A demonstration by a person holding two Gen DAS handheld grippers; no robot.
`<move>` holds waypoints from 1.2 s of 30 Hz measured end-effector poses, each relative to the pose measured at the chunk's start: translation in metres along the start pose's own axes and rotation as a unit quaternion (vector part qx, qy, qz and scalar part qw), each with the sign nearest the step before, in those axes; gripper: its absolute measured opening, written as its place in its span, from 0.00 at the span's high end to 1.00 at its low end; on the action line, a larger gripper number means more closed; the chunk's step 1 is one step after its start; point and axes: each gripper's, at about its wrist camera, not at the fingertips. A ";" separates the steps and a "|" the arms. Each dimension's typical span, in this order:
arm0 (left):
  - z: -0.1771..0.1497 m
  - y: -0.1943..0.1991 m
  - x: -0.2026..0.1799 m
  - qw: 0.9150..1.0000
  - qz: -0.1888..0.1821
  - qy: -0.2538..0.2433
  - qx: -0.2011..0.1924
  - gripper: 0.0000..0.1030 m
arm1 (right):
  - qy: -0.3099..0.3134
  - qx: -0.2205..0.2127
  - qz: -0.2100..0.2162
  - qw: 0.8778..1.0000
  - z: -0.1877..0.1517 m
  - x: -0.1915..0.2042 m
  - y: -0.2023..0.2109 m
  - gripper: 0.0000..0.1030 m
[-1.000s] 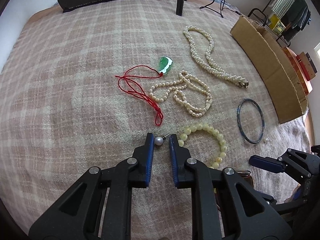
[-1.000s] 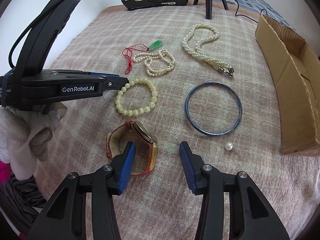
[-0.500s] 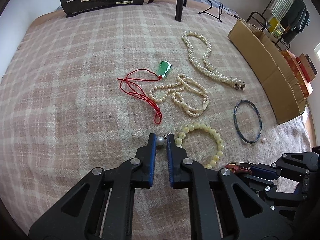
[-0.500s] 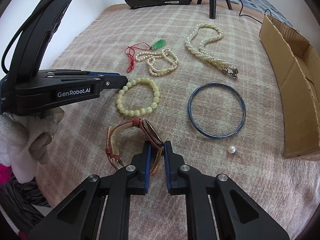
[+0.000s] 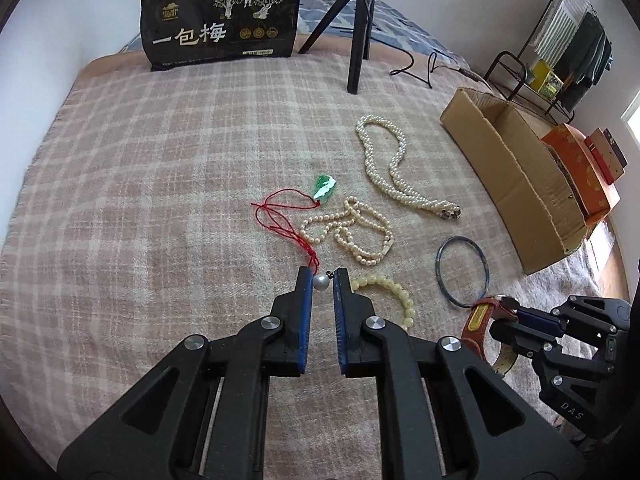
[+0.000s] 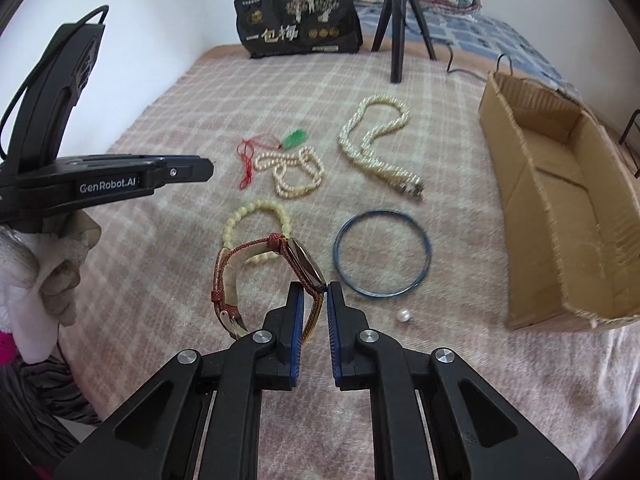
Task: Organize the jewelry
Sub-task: 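Carry the pearl and watch into the cardboard box and open both tools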
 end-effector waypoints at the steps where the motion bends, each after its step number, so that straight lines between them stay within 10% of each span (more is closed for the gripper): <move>1: 0.001 0.003 -0.004 1.000 -0.001 -0.003 -0.005 0.92 | -0.002 -0.006 -0.005 1.000 0.002 -0.003 0.004 0.90; 16: 0.037 0.012 -0.091 0.997 -0.051 -0.045 -0.041 0.92 | -0.091 -0.076 -0.078 0.990 0.013 -0.104 0.055 0.90; 36: 0.100 -0.049 -0.203 0.990 -0.086 -0.103 -0.046 0.92 | -0.132 -0.062 -0.132 0.981 0.012 -0.174 0.054 0.90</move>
Point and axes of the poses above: each gripper's, at about its wrist camera, not at the fingertips, and y roughly against the way its jaws point, x to its left, z to its top, and after that the axes turned 5 degrees about -z, right-handed
